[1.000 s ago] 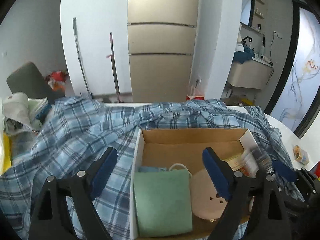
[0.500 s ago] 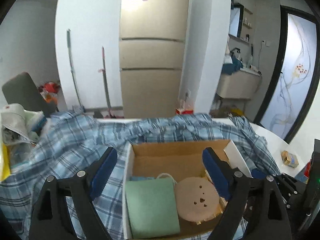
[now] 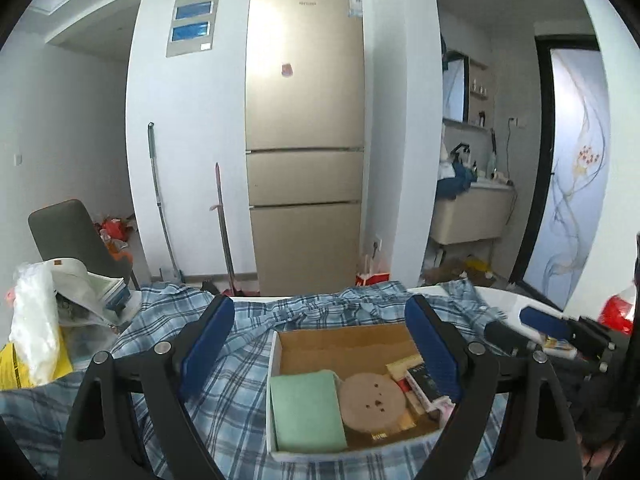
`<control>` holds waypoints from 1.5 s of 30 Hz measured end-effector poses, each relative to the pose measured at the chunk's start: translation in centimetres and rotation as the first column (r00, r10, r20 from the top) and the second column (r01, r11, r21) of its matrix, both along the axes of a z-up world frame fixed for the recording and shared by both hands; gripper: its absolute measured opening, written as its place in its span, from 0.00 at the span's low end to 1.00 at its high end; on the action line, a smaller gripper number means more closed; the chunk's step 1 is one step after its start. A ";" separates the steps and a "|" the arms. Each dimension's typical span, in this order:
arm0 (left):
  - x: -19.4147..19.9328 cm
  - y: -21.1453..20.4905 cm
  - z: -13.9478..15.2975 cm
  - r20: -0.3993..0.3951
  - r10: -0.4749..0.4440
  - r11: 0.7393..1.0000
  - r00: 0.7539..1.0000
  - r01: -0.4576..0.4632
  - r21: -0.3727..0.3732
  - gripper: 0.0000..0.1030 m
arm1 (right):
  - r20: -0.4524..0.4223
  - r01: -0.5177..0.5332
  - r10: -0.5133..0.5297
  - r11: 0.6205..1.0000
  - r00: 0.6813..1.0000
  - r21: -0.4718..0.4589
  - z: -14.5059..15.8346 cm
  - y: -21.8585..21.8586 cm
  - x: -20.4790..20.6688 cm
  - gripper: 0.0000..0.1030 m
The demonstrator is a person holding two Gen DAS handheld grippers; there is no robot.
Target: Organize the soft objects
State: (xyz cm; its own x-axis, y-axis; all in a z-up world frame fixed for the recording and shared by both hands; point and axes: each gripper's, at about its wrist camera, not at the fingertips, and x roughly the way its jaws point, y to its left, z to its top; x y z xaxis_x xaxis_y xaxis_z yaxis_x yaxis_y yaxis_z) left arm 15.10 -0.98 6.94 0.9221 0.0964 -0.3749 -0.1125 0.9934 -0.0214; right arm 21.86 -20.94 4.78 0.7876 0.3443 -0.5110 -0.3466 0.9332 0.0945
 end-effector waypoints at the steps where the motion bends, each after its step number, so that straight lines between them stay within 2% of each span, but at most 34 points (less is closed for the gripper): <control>1: -0.7 0.0 0.1 0.009 -0.004 1.000 1.000 0.004 0.003 0.86 | 0.014 -0.002 0.002 1.000 1.000 0.014 0.6 -0.4 -0.6 0.50; 5: -4.1 -0.8 0.8 0.048 -0.027 0.999 0.998 0.025 0.044 0.86 | 0.087 0.000 -0.003 0.999 0.996 0.040 2.8 -1.6 -3.3 0.53; 9: -6.7 -1.0 1.0 0.067 -0.037 0.999 0.997 0.034 0.042 0.86 | 0.140 -0.011 0.002 0.998 0.990 0.066 4.2 -2.1 -5.9 0.55; 16: -10.5 -0.6 0.3 0.158 -0.042 0.999 0.987 0.039 0.023 0.87 | 0.201 -0.013 -0.004 0.997 0.979 0.082 3.6 -2.3 -8.9 0.61; 19: -11.5 -0.2 0.0 0.203 -0.055 0.998 0.978 0.052 0.018 0.93 | 0.231 -0.013 -0.007 0.996 0.973 0.086 3.0 -2.6 -9.4 0.73; 20: -11.9 -0.2 -0.1 0.220 -0.054 0.999 0.974 0.052 0.016 1.00 | 0.245 -0.016 -0.006 0.996 0.969 0.090 2.8 -2.6 -9.6 0.82; 21: -12.4 0.0 -0.1 0.237 -0.052 0.999 0.970 0.051 0.011 1.00 | 0.261 -0.018 -0.009 0.995 0.965 0.098 2.7 -2.8 -9.9 0.95; 22: -12.8 0.1 -0.2 0.253 -0.050 0.999 0.966 0.049 0.009 1.00 | 0.285 -0.010 -0.023 0.994 0.958 0.113 2.6 -2.9 -10.2 1.00; 25: -13.2 0.0 -0.4 0.258 -0.055 0.998 0.965 0.049 0.030 1.00 | 0.341 0.011 -0.054 0.992 0.939 0.126 2.2 -3.2 -11.0 1.00; 31: -13.7 0.2 -2.6 0.297 -0.048 0.998 0.954 0.032 0.059 1.00 | 0.370 0.016 -0.055 0.994 0.927 0.108 0.9 -3.1 -11.4 1.00; 37: -13.0 0.2 -6.1 0.246 -0.053 0.996 0.968 0.032 0.089 1.00 | 0.348 0.031 -0.063 0.995 0.936 0.097 -2.3 -3.6 -11.2 1.00; 40: -12.7 0.3 -6.3 0.235 -0.060 0.996 0.970 0.043 0.078 1.00 | 0.345 0.035 -0.065 0.995 0.936 0.091 -2.6 -3.6 -11.4 1.00; 45: -12.6 -0.3 -6.5 0.224 -0.070 0.993 0.972 0.047 0.106 1.00 | 0.361 0.031 -0.054 0.997 0.931 0.069 -2.8 -3.3 -11.9 1.00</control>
